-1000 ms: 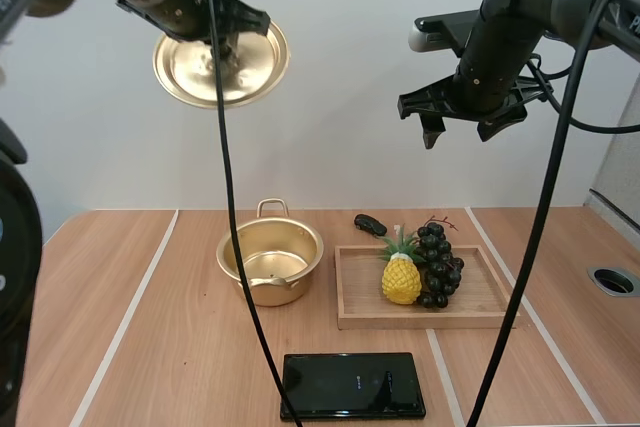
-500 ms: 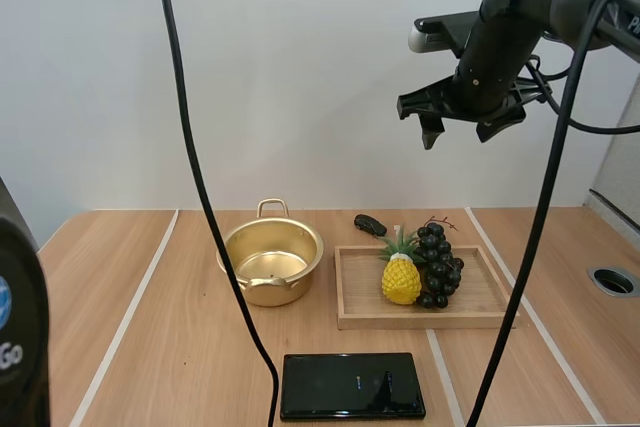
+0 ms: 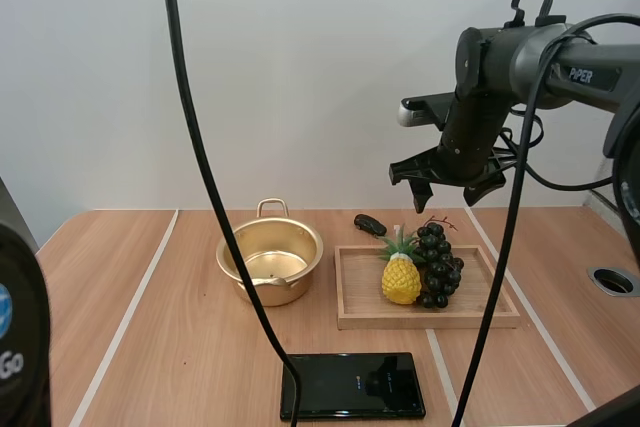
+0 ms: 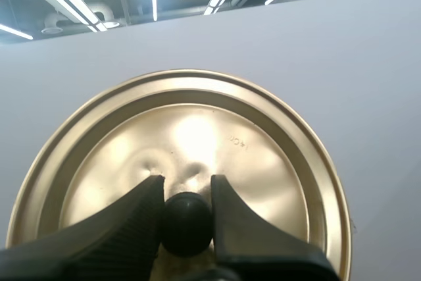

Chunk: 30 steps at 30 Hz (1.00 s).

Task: Open the pot, put the grape inside, and close it

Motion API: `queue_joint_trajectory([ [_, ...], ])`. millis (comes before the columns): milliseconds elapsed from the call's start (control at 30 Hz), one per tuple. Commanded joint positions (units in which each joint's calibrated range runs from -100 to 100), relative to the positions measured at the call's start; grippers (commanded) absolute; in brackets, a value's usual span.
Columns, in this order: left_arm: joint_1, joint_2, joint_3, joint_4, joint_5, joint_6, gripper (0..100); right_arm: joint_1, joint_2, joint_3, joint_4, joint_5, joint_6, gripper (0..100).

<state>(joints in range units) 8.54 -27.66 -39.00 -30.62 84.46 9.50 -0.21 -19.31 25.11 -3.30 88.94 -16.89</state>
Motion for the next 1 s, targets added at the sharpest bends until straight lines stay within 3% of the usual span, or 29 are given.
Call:
queue_joint_trajectory([
  [0,0.05,-0.49,-3.36,-0.34,-1.03,-1.80,0,0.00,0.35,1.31,0.04,-2.52,0.05,100],
  [500,0.05,-0.49,-8.99,-0.34,0.36,-2.34,0,-0.08,8.74,2.79,-0.08,-8.82,1.25,100],
  [967,0.05,-0.49,-8.99,-0.34,0.87,-2.34,0,-3.83,14.94,2.79,-0.16,-12.70,4.13,100],
])
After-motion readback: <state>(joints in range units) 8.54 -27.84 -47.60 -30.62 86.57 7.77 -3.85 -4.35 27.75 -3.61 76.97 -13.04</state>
